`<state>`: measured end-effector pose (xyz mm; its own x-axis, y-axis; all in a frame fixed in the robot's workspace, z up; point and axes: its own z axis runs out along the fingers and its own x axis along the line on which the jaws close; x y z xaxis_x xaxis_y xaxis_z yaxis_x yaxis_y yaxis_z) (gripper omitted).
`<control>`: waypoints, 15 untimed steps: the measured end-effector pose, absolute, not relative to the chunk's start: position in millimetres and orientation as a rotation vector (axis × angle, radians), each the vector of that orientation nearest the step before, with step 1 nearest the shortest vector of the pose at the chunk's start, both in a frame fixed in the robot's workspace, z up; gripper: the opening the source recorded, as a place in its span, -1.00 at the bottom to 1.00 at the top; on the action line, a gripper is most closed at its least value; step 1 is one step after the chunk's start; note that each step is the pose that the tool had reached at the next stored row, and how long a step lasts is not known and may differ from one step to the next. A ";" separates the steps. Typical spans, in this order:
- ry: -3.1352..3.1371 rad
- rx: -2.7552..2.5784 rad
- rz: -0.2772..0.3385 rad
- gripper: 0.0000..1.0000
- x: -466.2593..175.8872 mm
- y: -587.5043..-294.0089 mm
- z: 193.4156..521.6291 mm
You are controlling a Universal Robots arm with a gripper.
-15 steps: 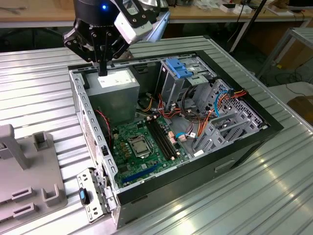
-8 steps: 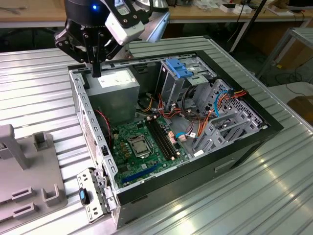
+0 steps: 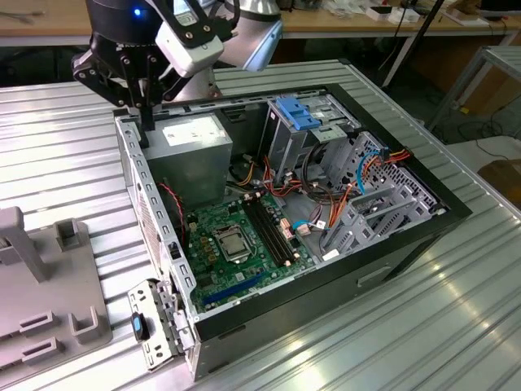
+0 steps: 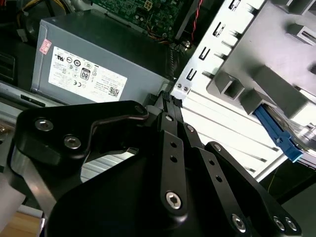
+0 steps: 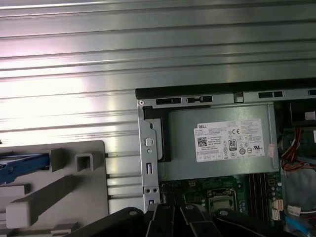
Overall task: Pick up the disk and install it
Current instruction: 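Reach for the disk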
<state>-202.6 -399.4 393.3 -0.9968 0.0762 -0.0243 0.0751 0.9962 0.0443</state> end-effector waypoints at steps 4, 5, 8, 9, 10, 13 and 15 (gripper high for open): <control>3.113 0.118 0.068 -0.79 -209.2 -399.5 393.3; 3.113 0.118 0.068 -0.79 -210.5 -399.5 393.3; 3.113 0.118 0.068 -0.79 -215.1 -399.6 393.2; 3.113 0.118 0.068 -0.79 -216.3 -399.6 393.2; 3.113 0.118 0.068 -0.79 -217.8 -399.6 393.3; 3.113 0.118 0.068 -0.79 -222.7 -399.7 393.3; 3.113 0.118 0.068 -0.79 -225.2 -399.7 393.2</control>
<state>-225.2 -399.7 393.2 -0.9968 0.0763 -0.0243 0.0752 0.9962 0.0444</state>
